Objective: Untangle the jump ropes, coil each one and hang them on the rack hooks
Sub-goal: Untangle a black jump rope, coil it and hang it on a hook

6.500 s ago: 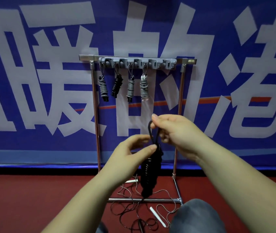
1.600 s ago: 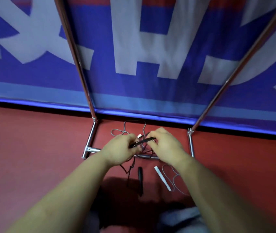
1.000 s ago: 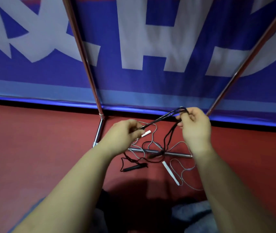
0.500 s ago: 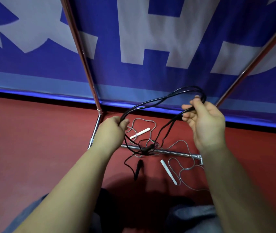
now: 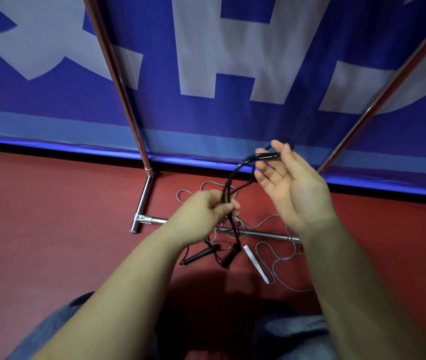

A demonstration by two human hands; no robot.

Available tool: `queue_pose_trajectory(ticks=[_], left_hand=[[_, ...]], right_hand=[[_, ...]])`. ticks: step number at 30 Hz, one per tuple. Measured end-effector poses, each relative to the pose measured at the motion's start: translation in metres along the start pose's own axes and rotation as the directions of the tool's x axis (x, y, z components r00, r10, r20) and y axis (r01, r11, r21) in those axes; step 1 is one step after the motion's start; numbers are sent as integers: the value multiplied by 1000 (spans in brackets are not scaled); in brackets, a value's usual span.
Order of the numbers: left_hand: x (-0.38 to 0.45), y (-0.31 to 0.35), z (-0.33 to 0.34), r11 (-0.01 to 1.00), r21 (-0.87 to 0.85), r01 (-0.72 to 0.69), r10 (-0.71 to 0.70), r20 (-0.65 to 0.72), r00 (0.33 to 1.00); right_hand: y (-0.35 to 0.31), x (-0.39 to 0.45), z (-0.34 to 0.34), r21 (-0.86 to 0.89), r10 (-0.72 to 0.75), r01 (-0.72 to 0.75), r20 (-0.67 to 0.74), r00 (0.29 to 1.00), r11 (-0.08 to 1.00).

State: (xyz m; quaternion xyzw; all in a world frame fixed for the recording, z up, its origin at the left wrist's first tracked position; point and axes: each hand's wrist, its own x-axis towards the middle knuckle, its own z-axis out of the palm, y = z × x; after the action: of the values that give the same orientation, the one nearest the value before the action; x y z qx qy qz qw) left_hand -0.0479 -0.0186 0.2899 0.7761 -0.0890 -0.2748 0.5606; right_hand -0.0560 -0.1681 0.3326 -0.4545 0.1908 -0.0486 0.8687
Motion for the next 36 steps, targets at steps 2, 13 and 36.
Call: queue_pose_trajectory(ticks=[2,13,36], left_hand=[[1,4,-5,977,-215,15,-32,-75,997],[4,16,-27,611,-789,-64,-178,-216,960],[-11,16,-15,879,-363,308,-149,404,902]], right_hand=[[4,0,-2,-374,-21,37,46,999,927],[32,-5,-9,-920,330,116,248,911,374],[30,3,-11,-810,-103,263,247,964,524]])
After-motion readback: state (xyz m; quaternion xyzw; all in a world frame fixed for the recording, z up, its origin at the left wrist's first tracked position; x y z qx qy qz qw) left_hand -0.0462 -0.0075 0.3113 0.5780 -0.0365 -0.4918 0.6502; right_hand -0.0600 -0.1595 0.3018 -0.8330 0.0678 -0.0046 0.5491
